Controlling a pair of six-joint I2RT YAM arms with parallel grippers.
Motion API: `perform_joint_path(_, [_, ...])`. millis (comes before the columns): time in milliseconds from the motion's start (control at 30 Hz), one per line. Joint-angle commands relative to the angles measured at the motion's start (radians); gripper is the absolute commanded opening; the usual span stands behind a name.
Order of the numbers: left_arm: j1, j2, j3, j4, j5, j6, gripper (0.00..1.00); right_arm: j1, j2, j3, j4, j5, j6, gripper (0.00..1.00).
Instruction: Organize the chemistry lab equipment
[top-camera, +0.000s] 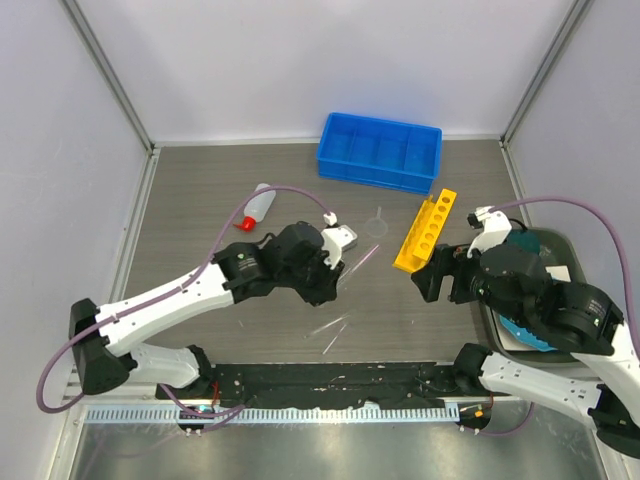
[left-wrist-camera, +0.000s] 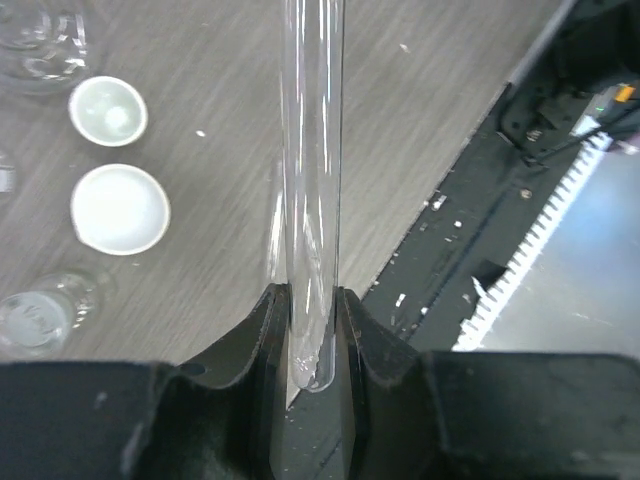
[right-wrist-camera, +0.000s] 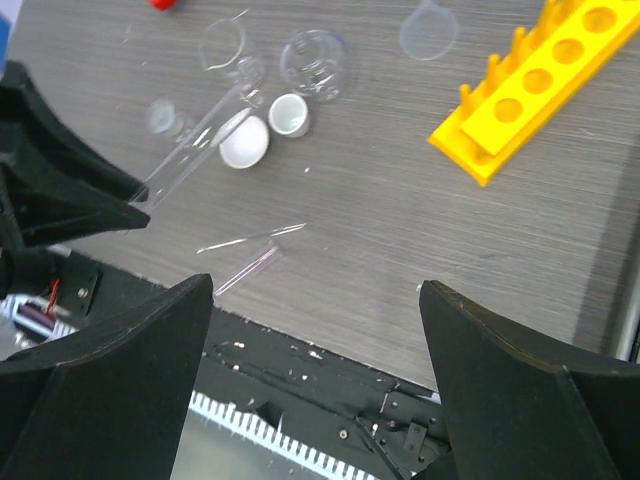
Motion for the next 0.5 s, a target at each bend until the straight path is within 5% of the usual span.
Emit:
perform_joint_path(0, [0.060, -0.086, -0.088, 0.156, 0.331, 0.037, 0.00, 0.006, 0.037, 0.055, 0.061, -0.157, -0.066, 0.90])
perform_joint_path(267, [0.087, -0.173, -0.141, 0.285, 0.676, 0.045, 0.00, 0.006, 0.169, 0.111, 0.227, -0.419, -0.149, 0.89])
perform_joint_path(467, [0.087, -0.221, -0.180, 0.325, 0.718, 0.022, 0.00, 0.006, 0.234, 0.167, 0.253, -0.499, -0.175, 0.89])
